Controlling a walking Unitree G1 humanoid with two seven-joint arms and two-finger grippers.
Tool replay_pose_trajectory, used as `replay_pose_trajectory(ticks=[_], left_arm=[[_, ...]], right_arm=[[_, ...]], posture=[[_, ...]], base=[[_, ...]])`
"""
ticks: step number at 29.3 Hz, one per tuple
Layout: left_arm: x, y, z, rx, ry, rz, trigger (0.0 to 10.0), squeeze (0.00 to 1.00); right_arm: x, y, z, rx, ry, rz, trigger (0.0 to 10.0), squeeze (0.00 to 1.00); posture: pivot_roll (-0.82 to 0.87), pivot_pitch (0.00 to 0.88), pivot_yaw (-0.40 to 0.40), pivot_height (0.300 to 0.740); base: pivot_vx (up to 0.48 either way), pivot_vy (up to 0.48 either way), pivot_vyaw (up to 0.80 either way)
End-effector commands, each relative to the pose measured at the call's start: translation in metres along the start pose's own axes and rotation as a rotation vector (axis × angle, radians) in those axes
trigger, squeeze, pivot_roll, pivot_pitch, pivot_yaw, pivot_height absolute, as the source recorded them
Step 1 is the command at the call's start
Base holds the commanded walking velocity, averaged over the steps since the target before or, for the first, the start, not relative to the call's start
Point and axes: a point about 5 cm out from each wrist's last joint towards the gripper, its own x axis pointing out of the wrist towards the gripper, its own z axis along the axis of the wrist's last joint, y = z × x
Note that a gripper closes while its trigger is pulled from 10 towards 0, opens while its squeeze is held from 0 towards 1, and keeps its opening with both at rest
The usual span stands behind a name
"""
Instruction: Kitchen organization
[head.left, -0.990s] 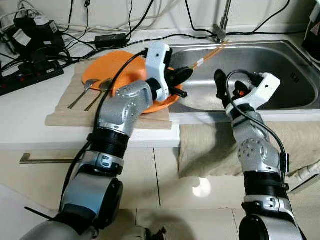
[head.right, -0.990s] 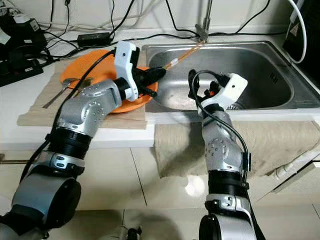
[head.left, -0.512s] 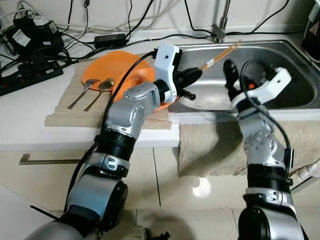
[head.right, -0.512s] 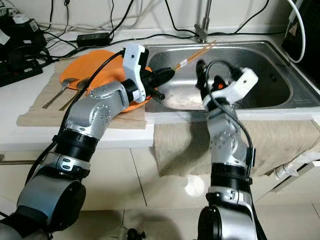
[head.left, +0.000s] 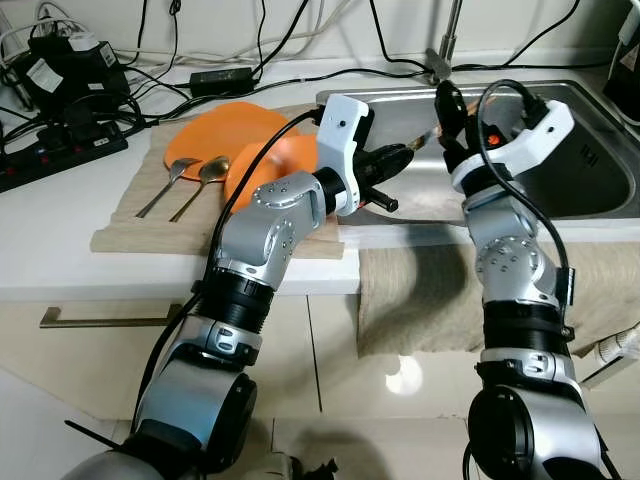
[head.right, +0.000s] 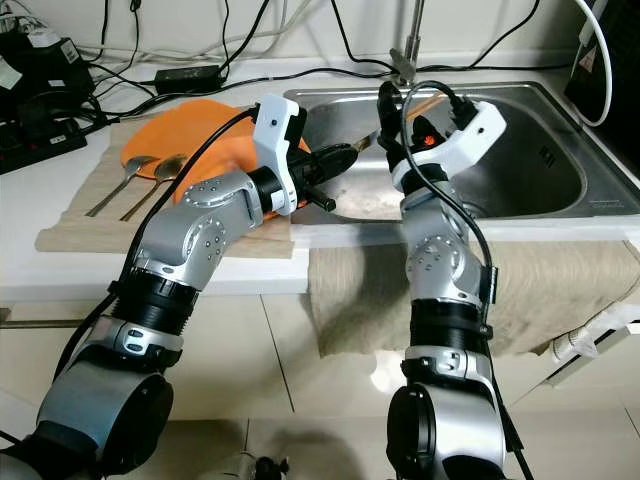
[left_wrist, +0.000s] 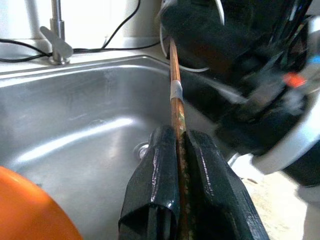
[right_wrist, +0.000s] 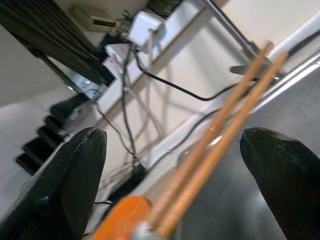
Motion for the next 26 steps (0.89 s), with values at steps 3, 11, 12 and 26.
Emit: replay_pose_trajectory(ticks=[3,11,12,26], left_arm=[[0.001,-0.007,0.005,0.003,-0.014,-0.034,0.0,0.00],[-0.001,-0.012,0.012,-0.007,-0.037,-0.053,0.0,0.00],[-0.001,-0.012,0.013,-0.007,-0.040,-0.054,0.0,0.00],[-0.002,-0.015,0.019,-0.018,-0.052,-0.064,0.0,0.00]], right_arm=[[0.007,0.000,-0.005,-0.065,0.010,-0.013,10.0,0.00],[0.010,-0.010,-0.019,-0.097,0.038,-0.079,10.0,0.00],[0.011,-0.011,-0.019,-0.100,0.037,-0.084,10.0,0.00],[0.014,-0.017,-0.025,-0.087,0.037,-0.135,0.0,0.00]], posture=[[0.06,0.000,0.084,0.740],[0.06,0.000,0.081,0.740],[0.06,0.000,0.081,0.740],[0.07,0.000,0.080,0.740]], base=[[0.000,0.000,0.00],[0.000,0.000,0.00],[0.000,0.000,0.00],[0.000,0.000,0.00]])
